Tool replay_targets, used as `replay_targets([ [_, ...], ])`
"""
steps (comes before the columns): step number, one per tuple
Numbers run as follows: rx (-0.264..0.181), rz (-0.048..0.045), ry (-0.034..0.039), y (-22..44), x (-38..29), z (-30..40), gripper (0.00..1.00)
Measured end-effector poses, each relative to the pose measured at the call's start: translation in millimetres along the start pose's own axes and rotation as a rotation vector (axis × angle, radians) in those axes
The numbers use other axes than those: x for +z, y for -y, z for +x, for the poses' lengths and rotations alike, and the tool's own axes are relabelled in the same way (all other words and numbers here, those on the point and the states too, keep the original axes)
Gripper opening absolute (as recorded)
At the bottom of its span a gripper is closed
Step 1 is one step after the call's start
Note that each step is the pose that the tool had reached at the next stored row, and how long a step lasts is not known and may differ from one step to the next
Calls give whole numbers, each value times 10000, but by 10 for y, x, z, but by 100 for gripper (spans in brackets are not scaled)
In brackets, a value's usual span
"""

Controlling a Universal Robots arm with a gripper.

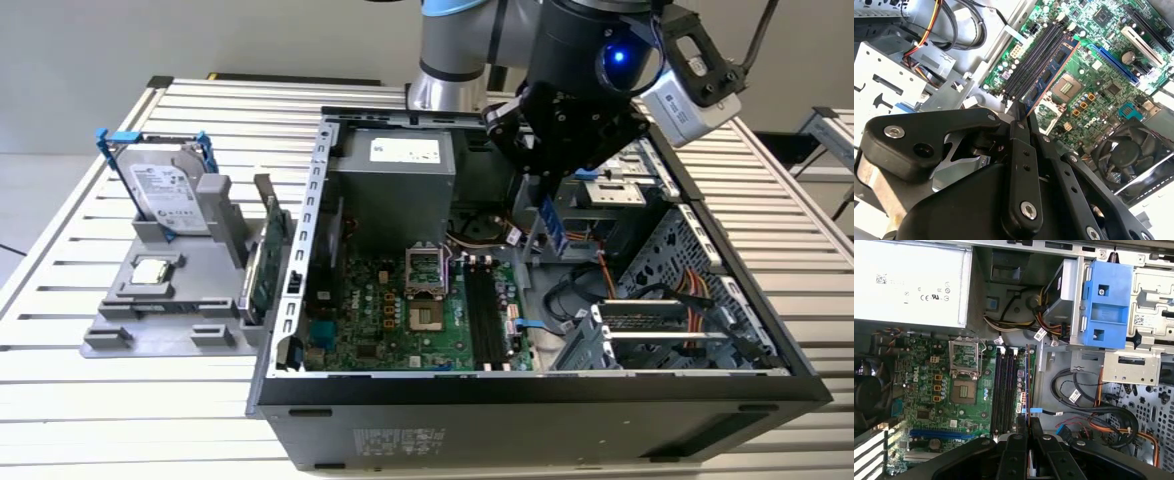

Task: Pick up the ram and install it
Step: 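Insert the ram into the slot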

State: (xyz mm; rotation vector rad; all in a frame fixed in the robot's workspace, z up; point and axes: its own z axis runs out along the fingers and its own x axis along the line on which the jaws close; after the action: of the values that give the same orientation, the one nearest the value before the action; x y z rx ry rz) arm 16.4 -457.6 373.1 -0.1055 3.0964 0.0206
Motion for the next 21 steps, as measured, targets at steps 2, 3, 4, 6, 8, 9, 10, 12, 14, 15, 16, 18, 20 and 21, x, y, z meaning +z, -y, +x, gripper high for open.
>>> replay_targets([
  [2, 0, 0, 0, 0, 1, 0, 0],
  [3, 0, 0, 0, 0, 3, 0, 0],
  [4, 0, -3, 1, 0, 7, 0, 0],
  [6, 0, -1, 0, 0, 15, 1, 0],
  [8, 0, -1, 0, 0, 28, 1, 0],
  [9, 1, -1, -1, 0, 35, 1, 0],
  [10, 9, -2, -3, 0, 42, 2, 0],
  [12, 87, 2, -8, 1, 55, 3, 0],
  [14, 237, 9, -11, 1, 71, 4, 0],
  [15, 318, 13, -11, 1, 78, 4, 0],
  [16, 416, 17, -10, 1, 86, 4, 0],
  [18, 613, 25, -9, 1, 103, 4, 0],
  [20, 812, 33, -7, 1, 119, 4, 0],
  [21, 904, 38, -6, 1, 126, 5, 0],
])
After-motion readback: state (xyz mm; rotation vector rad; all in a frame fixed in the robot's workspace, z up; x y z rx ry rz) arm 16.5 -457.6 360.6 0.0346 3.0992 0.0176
